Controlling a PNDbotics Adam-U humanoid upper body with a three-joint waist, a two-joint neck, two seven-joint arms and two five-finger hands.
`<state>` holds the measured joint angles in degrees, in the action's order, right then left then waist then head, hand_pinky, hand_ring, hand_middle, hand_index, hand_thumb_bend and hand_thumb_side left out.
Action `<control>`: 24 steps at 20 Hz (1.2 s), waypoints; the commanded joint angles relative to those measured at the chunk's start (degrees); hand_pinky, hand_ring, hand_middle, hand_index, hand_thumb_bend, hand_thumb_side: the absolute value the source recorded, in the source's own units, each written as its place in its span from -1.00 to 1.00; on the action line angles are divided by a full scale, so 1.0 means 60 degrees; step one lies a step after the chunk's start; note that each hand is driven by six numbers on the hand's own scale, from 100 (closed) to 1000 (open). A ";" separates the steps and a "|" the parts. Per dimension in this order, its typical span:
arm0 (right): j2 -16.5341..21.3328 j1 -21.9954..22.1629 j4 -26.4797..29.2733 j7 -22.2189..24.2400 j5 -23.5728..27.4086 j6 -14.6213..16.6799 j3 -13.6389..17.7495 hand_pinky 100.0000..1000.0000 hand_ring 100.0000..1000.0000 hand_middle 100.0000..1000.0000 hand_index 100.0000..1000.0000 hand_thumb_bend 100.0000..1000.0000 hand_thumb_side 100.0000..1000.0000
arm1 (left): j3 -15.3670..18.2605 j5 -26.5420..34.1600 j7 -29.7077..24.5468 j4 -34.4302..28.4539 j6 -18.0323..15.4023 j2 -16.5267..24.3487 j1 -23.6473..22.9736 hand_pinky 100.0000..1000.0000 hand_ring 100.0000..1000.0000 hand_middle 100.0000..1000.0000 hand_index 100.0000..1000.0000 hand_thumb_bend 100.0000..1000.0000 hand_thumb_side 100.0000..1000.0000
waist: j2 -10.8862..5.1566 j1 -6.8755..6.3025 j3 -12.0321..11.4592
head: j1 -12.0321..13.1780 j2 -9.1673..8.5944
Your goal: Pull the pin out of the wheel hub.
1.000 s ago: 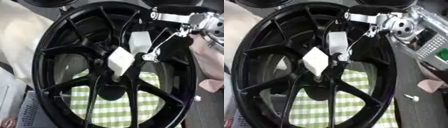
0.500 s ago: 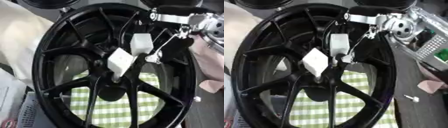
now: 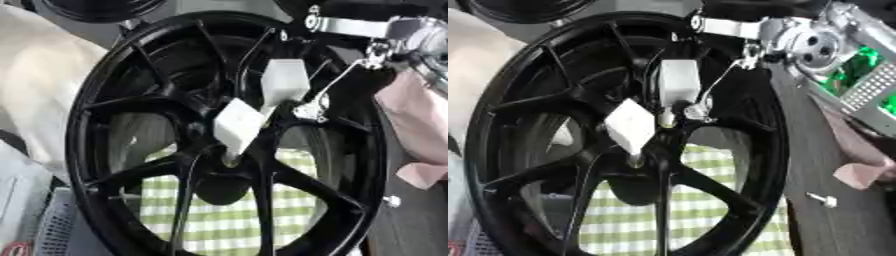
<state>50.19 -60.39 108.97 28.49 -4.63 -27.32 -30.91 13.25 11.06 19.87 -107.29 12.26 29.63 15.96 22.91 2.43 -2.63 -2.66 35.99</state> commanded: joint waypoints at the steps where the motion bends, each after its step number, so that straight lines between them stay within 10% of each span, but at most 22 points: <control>1: 0.0326 -0.0130 0.0116 -0.0077 0.0290 0.0011 0.0619 0.63 0.14 -0.30 0.02 -0.52 -1.00 | 0.0086 -0.0048 -0.0009 -0.0134 -0.0024 0.0187 0.0036 0.32 0.25 0.12 0.35 0.62 -0.11 | -0.0337 -0.0034 0.0026 | -0.0007 0.0087; 9: 0.0597 -0.0059 -0.0521 -0.0650 0.1160 -0.0163 0.2004 0.67 0.13 -0.30 0.03 -0.54 -1.00 | 0.0147 -0.0053 0.0040 -0.0119 -0.0038 0.0206 -0.0050 0.32 0.25 0.12 0.35 0.62 -0.10 | -0.0522 -0.0125 0.0185 | 0.0073 0.0162; 18: 0.1875 0.2120 -0.2313 -0.2061 0.0651 -0.0581 0.4307 0.71 0.15 -0.18 0.18 -0.58 -0.97 | 0.0601 -0.0068 0.0556 -0.0153 -0.0101 0.0321 -0.0647 0.32 0.25 0.12 0.35 0.62 -0.10 | -0.0669 -0.0589 0.0721 | 0.0449 0.0191; 24: 0.1826 0.3698 -0.3440 -0.3032 -0.0312 -0.0254 0.5885 0.80 0.57 0.49 0.56 -0.11 -0.45 | 0.0600 0.0085 0.0708 -0.0167 -0.0082 0.0263 -0.0621 0.32 0.24 0.12 0.34 0.62 -0.11 | -0.0789 -0.0758 0.0743 | 0.0485 0.0226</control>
<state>58.94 -37.71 89.02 11.52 -5.10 -29.38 1.74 16.34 11.30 23.89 -107.31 11.80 29.71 11.69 19.66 -2.26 1.85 -0.02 37.26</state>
